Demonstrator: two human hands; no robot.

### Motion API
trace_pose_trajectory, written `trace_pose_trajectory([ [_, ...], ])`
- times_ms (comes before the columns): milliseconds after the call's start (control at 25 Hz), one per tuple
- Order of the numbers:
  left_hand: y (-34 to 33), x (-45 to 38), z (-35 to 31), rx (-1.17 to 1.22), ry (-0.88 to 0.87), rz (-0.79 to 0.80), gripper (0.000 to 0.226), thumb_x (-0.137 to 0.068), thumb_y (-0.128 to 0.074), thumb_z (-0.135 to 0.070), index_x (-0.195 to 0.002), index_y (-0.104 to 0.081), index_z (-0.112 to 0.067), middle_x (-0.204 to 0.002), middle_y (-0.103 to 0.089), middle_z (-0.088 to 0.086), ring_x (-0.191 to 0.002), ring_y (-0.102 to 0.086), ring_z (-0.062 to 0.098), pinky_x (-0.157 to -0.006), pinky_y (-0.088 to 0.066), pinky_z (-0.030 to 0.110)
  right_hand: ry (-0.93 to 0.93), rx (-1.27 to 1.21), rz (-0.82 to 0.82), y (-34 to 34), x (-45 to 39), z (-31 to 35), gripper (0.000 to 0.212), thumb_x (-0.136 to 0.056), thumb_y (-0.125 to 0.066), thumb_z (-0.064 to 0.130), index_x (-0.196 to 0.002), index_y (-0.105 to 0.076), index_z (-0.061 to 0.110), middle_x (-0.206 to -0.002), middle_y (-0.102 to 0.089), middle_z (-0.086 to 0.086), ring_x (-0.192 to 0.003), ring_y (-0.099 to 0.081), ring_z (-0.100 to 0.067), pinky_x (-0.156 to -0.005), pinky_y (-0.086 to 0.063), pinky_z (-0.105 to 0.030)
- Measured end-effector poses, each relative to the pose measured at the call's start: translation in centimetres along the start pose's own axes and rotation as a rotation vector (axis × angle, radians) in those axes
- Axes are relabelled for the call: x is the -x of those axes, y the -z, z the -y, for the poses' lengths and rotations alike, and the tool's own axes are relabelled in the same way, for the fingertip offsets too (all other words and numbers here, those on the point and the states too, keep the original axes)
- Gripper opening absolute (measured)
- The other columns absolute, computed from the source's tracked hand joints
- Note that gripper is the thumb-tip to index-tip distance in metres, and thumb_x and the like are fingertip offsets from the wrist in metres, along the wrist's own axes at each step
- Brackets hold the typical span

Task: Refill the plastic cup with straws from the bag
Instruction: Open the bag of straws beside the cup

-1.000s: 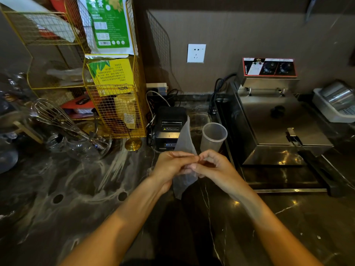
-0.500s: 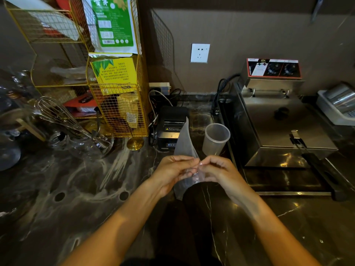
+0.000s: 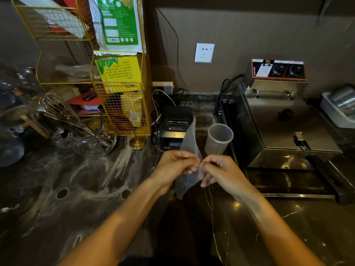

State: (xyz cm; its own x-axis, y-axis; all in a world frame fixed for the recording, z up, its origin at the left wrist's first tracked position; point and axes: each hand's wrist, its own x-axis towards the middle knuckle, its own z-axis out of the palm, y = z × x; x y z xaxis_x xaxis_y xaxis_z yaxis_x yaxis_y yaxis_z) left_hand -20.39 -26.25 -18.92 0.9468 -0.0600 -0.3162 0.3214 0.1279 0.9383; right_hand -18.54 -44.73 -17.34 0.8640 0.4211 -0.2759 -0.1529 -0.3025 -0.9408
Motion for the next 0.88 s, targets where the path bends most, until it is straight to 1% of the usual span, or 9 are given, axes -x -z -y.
trace_pose_trajectory([
  [160, 0.0, 0.5, -0.5, 0.060, -0.045, 0.059, 0.013, -0.093, -0.070, -0.005, -0.102, -0.076, 0.001, -0.082, -0.069, 0.009, -0.072, -0.063, 0.011, -0.075, -0.052, 0.026, 0.065, -0.120, -0.004, 0.2, 0.9, 0.5, 0.017, -0.102, -0.059, 0.012, -0.093, -0.072, 0.005, -0.082, -0.076, -0.015, -0.066, -0.072, -0.023, -0.066, -0.061, -0.030],
  [240, -0.2, 0.4, -0.7, 0.007, -0.066, 0.041, 0.011, -0.093, -0.070, -0.003, -0.100, -0.076, 0.002, -0.078, -0.070, 0.007, -0.071, -0.064, 0.010, -0.073, -0.052, 0.025, 0.066, -0.113, -0.056, -0.3, 1.2, 0.6, 0.017, -0.101, -0.060, 0.008, -0.090, -0.072, 0.005, -0.077, -0.076, -0.011, -0.062, -0.071, -0.020, -0.063, -0.059, -0.028],
  [360, 0.2, 0.4, -0.6, -0.098, -0.095, -0.014, 0.007, -0.093, -0.070, -0.002, -0.094, -0.076, -0.002, -0.072, -0.069, 0.003, -0.067, -0.064, 0.007, -0.065, -0.053, 0.019, 0.057, -0.043, -0.205, -0.5, 1.2, 0.3, 0.019, -0.100, -0.059, 0.005, -0.085, -0.071, 0.008, -0.070, -0.075, -0.003, -0.058, -0.069, -0.016, -0.057, -0.058, -0.023],
  [440, 0.7, 0.5, -0.6, -0.177, -0.104, -0.040, 0.008, -0.091, -0.070, 0.000, -0.089, -0.076, -0.004, -0.073, -0.070, 0.004, -0.065, -0.065, 0.006, -0.062, -0.053, 0.017, 0.023, 0.015, -0.252, 0.0, 1.0, 0.2, 0.018, -0.100, -0.059, 0.007, -0.089, -0.072, 0.010, -0.074, -0.076, -0.005, -0.062, -0.070, -0.016, -0.061, -0.061, -0.026],
  [560, 0.5, 0.5, -0.8, -0.305, -0.105, -0.022, 0.008, -0.089, -0.069, 0.003, -0.089, -0.074, -0.003, -0.079, -0.071, 0.010, -0.065, -0.065, 0.007, -0.062, -0.054, 0.016, -0.019, 0.200, -0.222, 0.0, 0.6, 0.1, 0.009, -0.098, -0.065, 0.013, -0.092, -0.071, 0.016, -0.081, -0.076, -0.004, -0.067, -0.074, -0.015, -0.069, -0.066, -0.038],
  [600, 0.1, 0.6, -0.8, -0.325, -0.108, -0.009, 0.007, -0.089, -0.069, 0.003, -0.090, -0.073, -0.002, -0.080, -0.071, 0.012, -0.065, -0.065, 0.008, -0.063, -0.054, 0.017, -0.023, 0.251, -0.212, -0.2, 0.5, 0.3, 0.003, -0.096, -0.067, 0.017, -0.094, -0.069, 0.019, -0.084, -0.076, -0.003, -0.068, -0.074, -0.015, -0.068, -0.065, -0.037],
  [720, -0.3, 0.8, -0.7, -0.364, -0.108, 0.007, 0.003, -0.090, -0.070, -0.001, -0.089, -0.073, -0.001, -0.075, -0.070, 0.009, -0.064, -0.065, 0.007, -0.063, -0.054, 0.018, 0.025, 0.365, -0.191, -0.5, 0.0, 0.9, 0.003, -0.095, -0.069, 0.022, -0.094, -0.067, 0.024, -0.083, -0.075, -0.003, -0.070, -0.074, -0.015, -0.063, -0.064, -0.036],
  [760, -0.2, 0.7, -0.6, -0.401, -0.113, -0.032, 0.004, -0.089, -0.071, -0.004, -0.086, -0.073, -0.004, -0.073, -0.070, 0.006, -0.063, -0.066, 0.007, -0.063, -0.055, 0.021, 0.035, 0.399, -0.200, -0.4, -0.2, 1.0, 0.006, -0.097, -0.068, 0.022, -0.091, -0.067, 0.023, -0.080, -0.075, -0.003, -0.069, -0.074, -0.015, -0.065, -0.065, -0.039],
  [880, 0.8, 0.3, -0.3, -0.593, -0.143, -0.271, 0.009, -0.087, -0.075, -0.017, -0.079, -0.071, -0.016, -0.072, -0.073, 0.000, -0.069, -0.072, 0.013, -0.069, -0.061, 0.030, -0.005, 0.532, -0.316, 0.1, -0.5, 0.8, 0.016, -0.096, -0.068, 0.025, -0.080, -0.066, 0.022, -0.074, -0.073, -0.003, -0.068, -0.074, -0.012, -0.070, -0.065, -0.045],
])
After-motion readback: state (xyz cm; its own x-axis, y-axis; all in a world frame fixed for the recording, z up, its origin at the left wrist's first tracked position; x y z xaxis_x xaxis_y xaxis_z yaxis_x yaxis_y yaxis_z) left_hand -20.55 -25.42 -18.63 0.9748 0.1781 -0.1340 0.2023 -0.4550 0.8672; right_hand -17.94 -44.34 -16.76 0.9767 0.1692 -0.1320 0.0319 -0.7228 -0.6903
